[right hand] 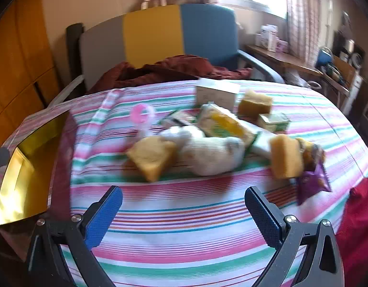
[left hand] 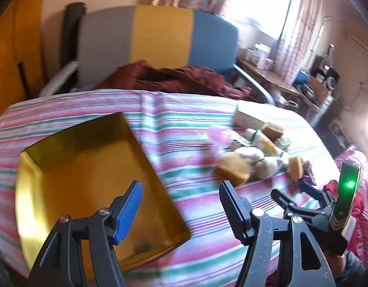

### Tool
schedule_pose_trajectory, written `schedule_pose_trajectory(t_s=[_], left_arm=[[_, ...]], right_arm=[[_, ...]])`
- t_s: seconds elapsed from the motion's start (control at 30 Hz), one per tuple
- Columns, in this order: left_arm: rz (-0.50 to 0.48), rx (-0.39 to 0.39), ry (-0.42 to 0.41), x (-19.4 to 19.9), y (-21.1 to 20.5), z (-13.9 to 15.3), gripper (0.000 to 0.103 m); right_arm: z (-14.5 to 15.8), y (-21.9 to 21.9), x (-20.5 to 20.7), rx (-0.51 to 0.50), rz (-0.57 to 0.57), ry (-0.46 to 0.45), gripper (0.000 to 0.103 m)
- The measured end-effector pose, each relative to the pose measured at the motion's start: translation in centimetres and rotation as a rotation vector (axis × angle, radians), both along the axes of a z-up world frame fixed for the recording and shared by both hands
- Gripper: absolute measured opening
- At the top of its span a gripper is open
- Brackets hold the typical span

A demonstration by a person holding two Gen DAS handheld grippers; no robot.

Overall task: Organize objects
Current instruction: 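Grasp the pink hair roller with the left gripper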

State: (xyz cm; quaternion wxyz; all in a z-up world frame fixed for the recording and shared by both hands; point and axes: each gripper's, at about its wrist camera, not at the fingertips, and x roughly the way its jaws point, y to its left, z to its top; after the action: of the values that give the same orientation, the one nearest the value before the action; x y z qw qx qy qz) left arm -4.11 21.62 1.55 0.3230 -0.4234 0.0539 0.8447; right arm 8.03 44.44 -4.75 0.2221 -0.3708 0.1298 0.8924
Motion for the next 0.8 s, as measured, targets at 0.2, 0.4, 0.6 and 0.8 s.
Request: schedule_pose_trajectory(t_s=[0.2, 0.4, 0.6, 0.8], left_arm=[[-0.081, 0.007, -0.033, -2.4, 5.8, -0.7, 0.067], [-0.105, 0.001, -0.117, -5.4, 11.2, -2.2, 0.067], [-0.097, -0.021, -0.17, -8.2, 15.5, -4.6, 0.068], [-0.094, -0.052, -0.239, -10.5, 17.9, -7.6, 0.065]], right_arm=[[-0.1, 2.7, 1.2, -0.009, -0.055, -0.012, 0.103], [-0.3, 3.5, 1.9, -0.024, -0.057, -0.019, 0.103], [-0.8, 4.3, 1.6, -0.035, -0.041, -0.019, 0.103], [-0.9, 4.8, 1.6, -0.031, -0.034, -0.012, 0.103]])
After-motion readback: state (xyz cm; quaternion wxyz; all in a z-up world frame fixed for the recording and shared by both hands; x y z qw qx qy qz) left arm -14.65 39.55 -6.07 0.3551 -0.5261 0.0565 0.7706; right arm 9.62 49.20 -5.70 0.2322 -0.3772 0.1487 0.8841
